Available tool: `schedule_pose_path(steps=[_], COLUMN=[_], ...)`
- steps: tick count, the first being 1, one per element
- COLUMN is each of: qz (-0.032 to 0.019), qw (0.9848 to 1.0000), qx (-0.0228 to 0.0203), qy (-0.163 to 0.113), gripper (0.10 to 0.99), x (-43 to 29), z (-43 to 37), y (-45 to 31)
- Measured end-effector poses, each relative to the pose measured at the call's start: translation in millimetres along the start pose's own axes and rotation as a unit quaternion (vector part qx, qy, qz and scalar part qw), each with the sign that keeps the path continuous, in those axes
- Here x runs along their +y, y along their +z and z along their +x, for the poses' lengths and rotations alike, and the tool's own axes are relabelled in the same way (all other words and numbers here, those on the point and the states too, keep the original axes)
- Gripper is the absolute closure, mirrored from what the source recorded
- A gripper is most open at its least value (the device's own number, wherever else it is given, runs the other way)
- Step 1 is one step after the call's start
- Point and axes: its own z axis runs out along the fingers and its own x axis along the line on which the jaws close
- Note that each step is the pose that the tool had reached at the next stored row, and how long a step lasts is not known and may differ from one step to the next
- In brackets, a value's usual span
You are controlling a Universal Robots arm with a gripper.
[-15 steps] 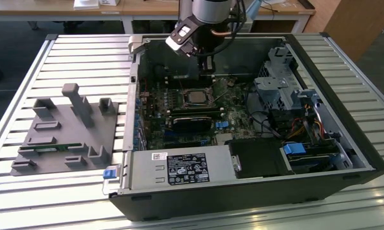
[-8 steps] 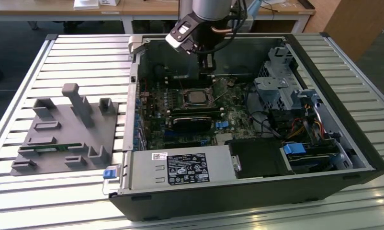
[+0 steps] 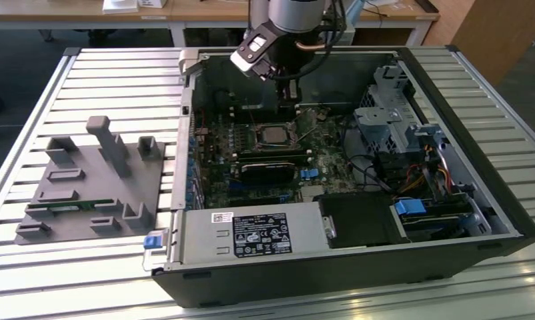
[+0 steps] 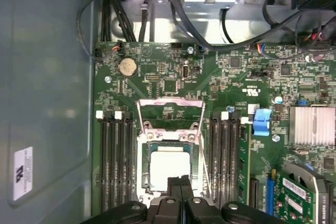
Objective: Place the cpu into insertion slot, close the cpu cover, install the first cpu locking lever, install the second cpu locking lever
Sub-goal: 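Close the cpu cover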
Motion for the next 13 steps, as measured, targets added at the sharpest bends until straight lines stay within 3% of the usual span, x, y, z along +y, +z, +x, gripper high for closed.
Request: schedule_pose_path(steps=[6, 11, 13], qz=[0.0001, 0.0021, 0.0025], qw=[1.0000, 1.0000, 1.0000], qx=[-0.0001, 0.0002, 0.0025], qy=[0.000, 0.000, -0.001], gripper=[0.973, 0.973, 0.973], x=[2.2, 22.3, 27.1], z=[-2.6, -2.2, -1.0], y=[1.2, 3.4, 4.3])
